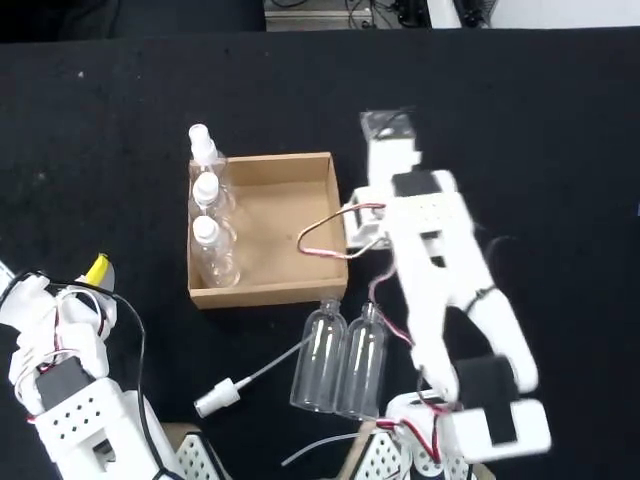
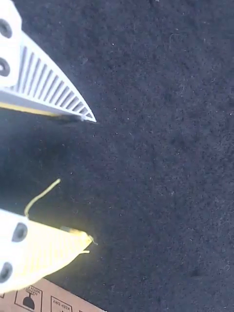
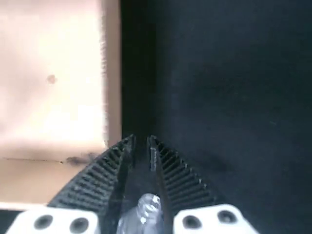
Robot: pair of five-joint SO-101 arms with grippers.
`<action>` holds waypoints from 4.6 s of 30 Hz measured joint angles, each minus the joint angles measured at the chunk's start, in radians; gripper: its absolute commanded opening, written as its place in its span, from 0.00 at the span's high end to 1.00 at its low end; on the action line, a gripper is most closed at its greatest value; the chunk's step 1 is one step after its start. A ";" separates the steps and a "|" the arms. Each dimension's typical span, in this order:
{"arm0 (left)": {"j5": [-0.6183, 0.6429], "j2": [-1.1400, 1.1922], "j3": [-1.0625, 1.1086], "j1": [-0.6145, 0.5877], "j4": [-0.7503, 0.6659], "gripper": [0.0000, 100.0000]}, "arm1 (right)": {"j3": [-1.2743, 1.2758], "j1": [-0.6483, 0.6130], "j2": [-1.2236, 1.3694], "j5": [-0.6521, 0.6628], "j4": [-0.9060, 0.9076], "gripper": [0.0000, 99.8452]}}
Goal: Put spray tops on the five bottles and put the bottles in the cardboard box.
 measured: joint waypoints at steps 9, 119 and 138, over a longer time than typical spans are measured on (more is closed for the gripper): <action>0.000 0.000 0.000 0.000 0.000 0.69 | -0.009 0.021 -0.100 0.273 0.315 0.85; 0.000 0.000 0.038 0.000 -0.078 0.69 | 0.621 0.259 -0.792 1.990 0.399 0.66; 0.000 0.000 0.038 0.000 -0.078 0.69 | 0.644 0.278 -0.485 1.924 0.226 0.73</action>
